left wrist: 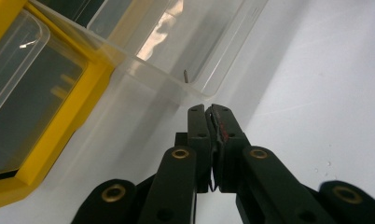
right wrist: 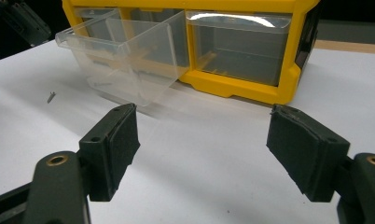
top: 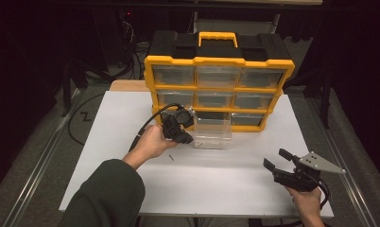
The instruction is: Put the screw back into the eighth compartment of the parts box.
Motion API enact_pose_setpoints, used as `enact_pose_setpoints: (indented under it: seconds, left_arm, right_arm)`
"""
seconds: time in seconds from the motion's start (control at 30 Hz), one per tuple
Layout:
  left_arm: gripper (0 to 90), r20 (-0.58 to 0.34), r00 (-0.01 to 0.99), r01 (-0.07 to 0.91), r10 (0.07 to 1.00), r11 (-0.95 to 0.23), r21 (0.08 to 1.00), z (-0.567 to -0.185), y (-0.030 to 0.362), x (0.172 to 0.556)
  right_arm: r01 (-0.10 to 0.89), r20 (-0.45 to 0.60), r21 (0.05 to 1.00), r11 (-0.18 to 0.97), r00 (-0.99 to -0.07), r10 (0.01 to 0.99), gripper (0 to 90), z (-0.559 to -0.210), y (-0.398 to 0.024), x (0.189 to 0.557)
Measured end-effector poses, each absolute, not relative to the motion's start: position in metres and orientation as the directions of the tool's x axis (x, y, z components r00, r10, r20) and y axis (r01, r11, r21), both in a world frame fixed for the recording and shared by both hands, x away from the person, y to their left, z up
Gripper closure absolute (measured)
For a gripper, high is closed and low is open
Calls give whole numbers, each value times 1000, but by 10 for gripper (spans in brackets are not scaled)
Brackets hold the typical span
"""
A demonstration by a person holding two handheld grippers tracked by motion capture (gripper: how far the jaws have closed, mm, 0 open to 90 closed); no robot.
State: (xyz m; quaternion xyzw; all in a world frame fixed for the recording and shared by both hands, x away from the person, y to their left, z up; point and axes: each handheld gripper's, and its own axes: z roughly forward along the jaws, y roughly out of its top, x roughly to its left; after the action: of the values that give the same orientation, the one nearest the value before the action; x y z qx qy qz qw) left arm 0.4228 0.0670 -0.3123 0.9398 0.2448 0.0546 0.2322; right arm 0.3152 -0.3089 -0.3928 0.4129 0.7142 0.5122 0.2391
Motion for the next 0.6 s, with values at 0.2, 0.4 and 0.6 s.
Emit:
enact_pose_setpoints:
  seconds: [0.2, 0.4, 0.6]
  left_arm:
    - [871, -14, 876, 431, 482, -768, 473, -306, 65, 425]
    - [871, -17, 877, 428, 480, -763, 484, -299, 63, 427]
    - [871, -20, 877, 427, 480, -760, 489, -294, 60, 431]
  right_arm:
    - [344, 82, 929, 134, -546, 834, 262, -393, -309, 315]
    - [343, 81, 929, 135, -546, 834, 263, -393, -309, 315]
    - [340, 79, 931, 136, -548, 833, 262, -393, -309, 315]
